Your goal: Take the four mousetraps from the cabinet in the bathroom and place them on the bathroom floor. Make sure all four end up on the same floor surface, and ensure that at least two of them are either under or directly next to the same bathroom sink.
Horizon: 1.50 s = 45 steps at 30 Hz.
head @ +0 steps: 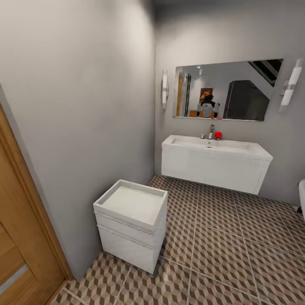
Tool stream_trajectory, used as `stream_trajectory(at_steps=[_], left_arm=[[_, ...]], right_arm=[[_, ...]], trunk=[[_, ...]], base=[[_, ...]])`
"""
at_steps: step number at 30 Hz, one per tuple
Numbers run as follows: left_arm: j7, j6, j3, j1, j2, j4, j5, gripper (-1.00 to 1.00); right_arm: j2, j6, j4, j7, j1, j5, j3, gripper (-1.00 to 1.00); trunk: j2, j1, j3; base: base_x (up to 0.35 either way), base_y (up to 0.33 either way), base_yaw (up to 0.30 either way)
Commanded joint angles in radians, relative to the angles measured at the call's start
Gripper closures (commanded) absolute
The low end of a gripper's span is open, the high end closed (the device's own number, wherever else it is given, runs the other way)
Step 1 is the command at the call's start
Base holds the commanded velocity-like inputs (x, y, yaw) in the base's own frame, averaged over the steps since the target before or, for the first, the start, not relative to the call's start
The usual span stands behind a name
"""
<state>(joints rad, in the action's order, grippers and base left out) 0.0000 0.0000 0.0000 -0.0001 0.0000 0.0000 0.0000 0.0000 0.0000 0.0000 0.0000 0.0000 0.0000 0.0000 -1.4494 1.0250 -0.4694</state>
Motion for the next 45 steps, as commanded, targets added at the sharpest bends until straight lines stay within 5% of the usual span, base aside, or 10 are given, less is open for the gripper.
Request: stream_trajectory(at_steps=[1,23,45], left_arm=[[-0.001,-0.002,0.001,-0.005,-0.006,0.002,0.001,-1.00],[-0.012,-0.005,0.006,-0.006,0.003,0.001,0.003,-1.00],[-0.008,-0.050,0.011,-0.006,0.021,-0.120,-0.001,-1.00]], right_arm=[[0.006,0.002,-0.006,0.001,-0.006,0.001,0.001,-1.00],[0.048,-0.027,-0.036,0.000,-0.006,0.000,0.001,-1.00],[0.035,-0.148,-0.130,-0.004,-0.007,0.020,0.004,-1.00]], trunk=[[-0.001,0.000,-0.001],[-0.001,0.000,-0.001],[-0.001,0.000,-0.001]], base=[[0.000,0.000,0.000],[0.000,0.000,0.000],[0.000,0.000,0.000]])
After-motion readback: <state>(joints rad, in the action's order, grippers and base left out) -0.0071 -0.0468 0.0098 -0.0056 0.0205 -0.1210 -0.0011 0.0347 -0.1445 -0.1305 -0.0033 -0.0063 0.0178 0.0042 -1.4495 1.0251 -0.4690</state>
